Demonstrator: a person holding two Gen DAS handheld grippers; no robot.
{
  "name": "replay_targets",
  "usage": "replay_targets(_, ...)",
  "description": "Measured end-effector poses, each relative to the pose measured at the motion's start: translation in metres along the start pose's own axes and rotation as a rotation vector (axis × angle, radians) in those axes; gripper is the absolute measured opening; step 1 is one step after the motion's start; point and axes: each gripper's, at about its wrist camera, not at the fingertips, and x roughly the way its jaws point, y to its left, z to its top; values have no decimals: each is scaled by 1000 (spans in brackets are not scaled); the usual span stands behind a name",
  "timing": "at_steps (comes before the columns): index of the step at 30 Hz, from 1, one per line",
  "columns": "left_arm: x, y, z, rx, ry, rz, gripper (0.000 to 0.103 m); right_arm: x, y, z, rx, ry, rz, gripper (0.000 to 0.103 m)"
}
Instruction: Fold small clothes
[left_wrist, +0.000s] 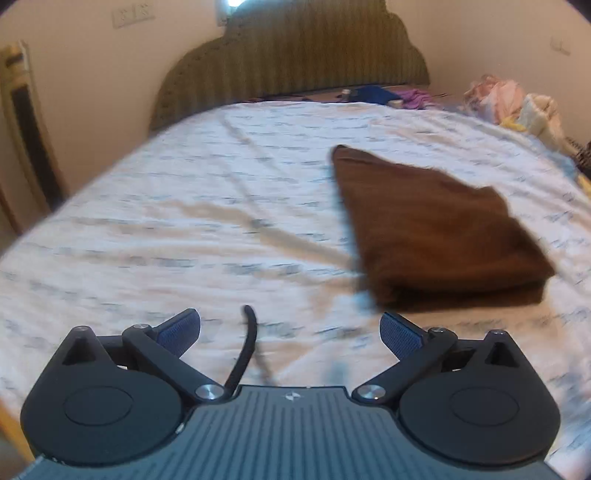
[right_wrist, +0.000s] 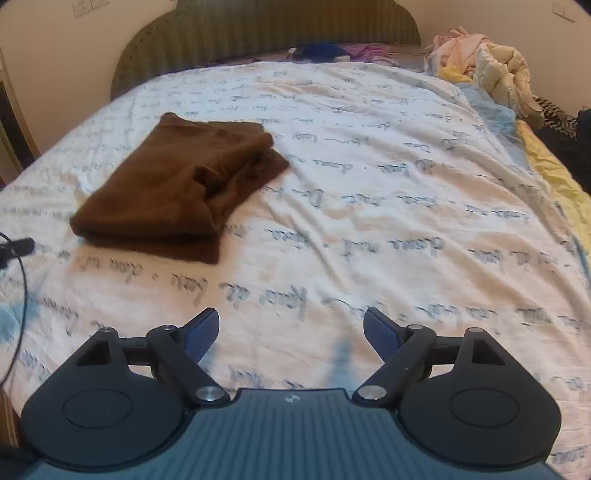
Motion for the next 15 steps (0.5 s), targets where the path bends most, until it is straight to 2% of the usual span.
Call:
replay_targets(2,13,-22,-1,-19,11,-41,102,22,13,6,24,22,56,88)
replay_targets(4,29,-43,-5,3,37,-27,102,46,34,7,21,60,61,89)
replay_targets(7,48,-57,-17,21,78,-24,102,62,53,5,-37,30,-23,90)
replay_targets(9,57,-58,-24,7,102,-25,103,72,67,6,-36,-7,-64,101)
replay_targets(10,57,-57,-26,4,93,-26,103,75,69,5,-19,-19,-84,102)
replay_targets(15,58,-55,-27,-3,87,-31,103,81,79,-3,46,-68,-123,103)
